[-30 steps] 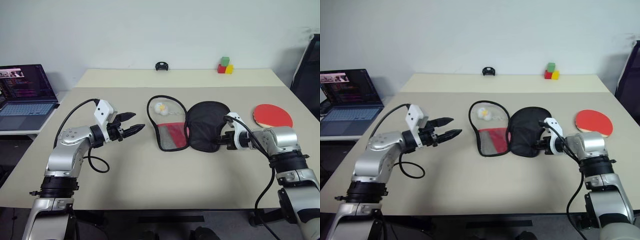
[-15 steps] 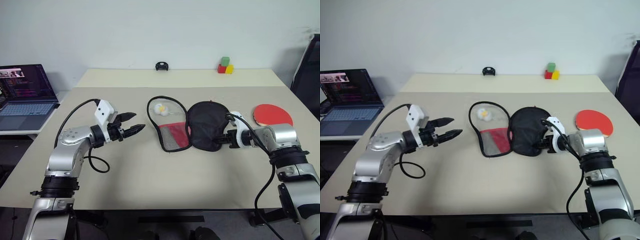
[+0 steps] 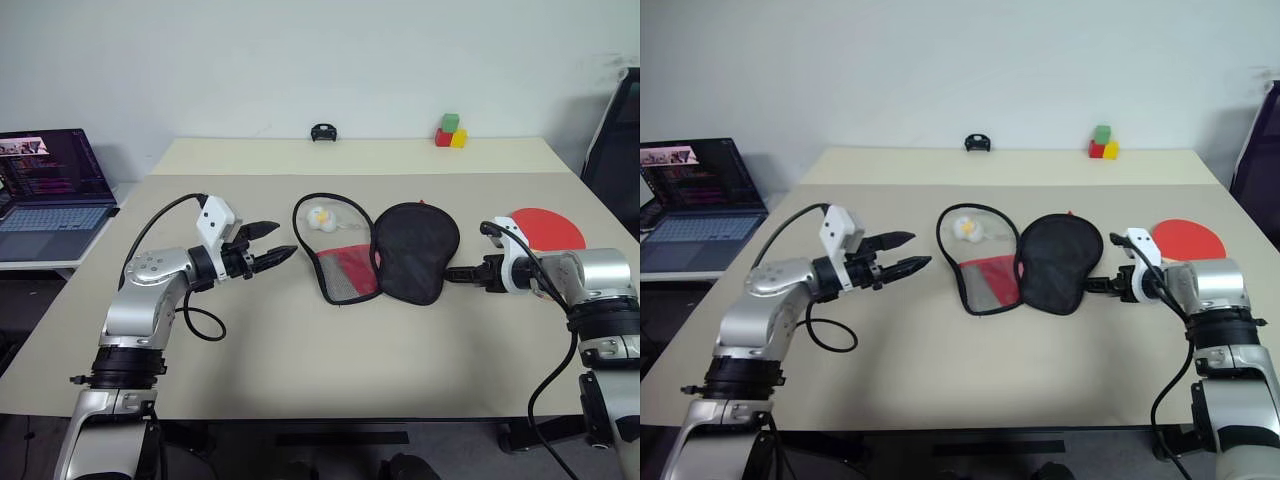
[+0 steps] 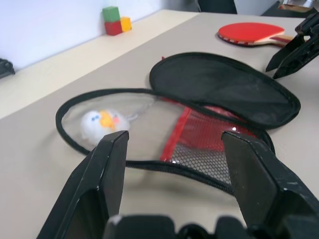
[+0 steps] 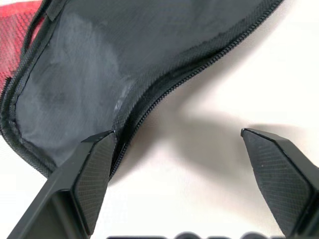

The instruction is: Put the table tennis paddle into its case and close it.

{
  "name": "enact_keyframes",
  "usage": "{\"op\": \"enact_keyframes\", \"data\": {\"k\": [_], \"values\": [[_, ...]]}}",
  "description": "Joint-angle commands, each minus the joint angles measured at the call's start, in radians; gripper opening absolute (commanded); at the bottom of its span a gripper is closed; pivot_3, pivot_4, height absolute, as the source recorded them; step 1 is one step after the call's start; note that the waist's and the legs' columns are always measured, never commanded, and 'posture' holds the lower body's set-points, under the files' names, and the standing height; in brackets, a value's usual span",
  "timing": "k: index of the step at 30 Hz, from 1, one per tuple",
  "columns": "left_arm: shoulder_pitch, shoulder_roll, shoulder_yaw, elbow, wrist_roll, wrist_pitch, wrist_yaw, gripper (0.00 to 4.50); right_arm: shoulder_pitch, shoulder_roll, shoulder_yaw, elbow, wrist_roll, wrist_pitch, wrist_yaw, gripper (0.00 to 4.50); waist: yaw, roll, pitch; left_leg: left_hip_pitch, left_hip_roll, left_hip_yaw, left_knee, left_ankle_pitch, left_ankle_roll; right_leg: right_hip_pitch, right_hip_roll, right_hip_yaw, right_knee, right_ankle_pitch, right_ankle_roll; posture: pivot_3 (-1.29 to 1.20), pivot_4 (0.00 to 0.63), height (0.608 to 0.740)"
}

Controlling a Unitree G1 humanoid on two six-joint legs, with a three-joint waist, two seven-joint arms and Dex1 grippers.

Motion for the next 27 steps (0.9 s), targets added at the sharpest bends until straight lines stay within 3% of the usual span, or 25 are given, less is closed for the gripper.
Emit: {"op": "enact_keyframes", "data": {"k": [1, 8, 20, 24, 27], "values": [[-0.029, -0.005, -0.002, 0.003, 0.005, -0.025, -0.010, 3.24, 0.005, -0.011, -0.095, -0.066, 0.048, 0.039, -0.018, 4.48, 0.001, 0.000, 0.000, 0.000, 0.000, 0.000, 0.000, 0.000, 0.000, 0.000, 0.000, 0.000, 0.000, 0.000, 0.000, 0.00, 0.150, 0.740], [-0.052, -0.020, -0.013, 0.036, 0.014, -0.042, -0.021, 3.24, 0.026, 0.098, -0.163, -0.110, 0.077, 0.041, -0.105, 4.48, -0.002, 0.000, 0.000, 0.000, 0.001, 0.000, 0.000, 0.000, 0.000, 0.000, 0.001, 0.000, 0.001, 0.000, 0.000, 0.00, 0.150, 0.740], [-0.068, -0.031, -0.014, 0.062, 0.022, -0.057, -0.031, 3.24, 0.064, 0.236, -0.088, -0.055, 0.001, -0.162, -0.180, 4.48, -0.003, 0.000, 0.000, 0.001, 0.002, 0.001, 0.001, 0.000, 0.000, 0.000, 0.002, 0.002, 0.002, 0.001, 0.000, 0.00, 0.150, 0.740], [-0.060, -0.030, -0.011, 0.054, 0.021, -0.056, -0.028, 3.24, 0.070, 0.236, -0.084, -0.069, 0.002, -0.160, -0.161, 3.60, -0.003, 0.000, 0.000, 0.002, 0.002, 0.002, 0.002, 0.000, 0.000, 0.000, 0.002, 0.003, 0.004, 0.001, 0.000, 0.00, 0.150, 0.740], [-0.056, -0.031, -0.011, 0.050, 0.021, -0.056, -0.026, 3.24, 0.073, 0.235, -0.082, -0.076, 0.007, -0.152, -0.154, 2.47, -0.003, 0.000, 0.000, 0.002, 0.002, 0.002, 0.002, 0.000, 0.000, 0.000, 0.003, 0.003, 0.004, 0.001, 0.000, 0.00, 0.150, 0.740]]}}
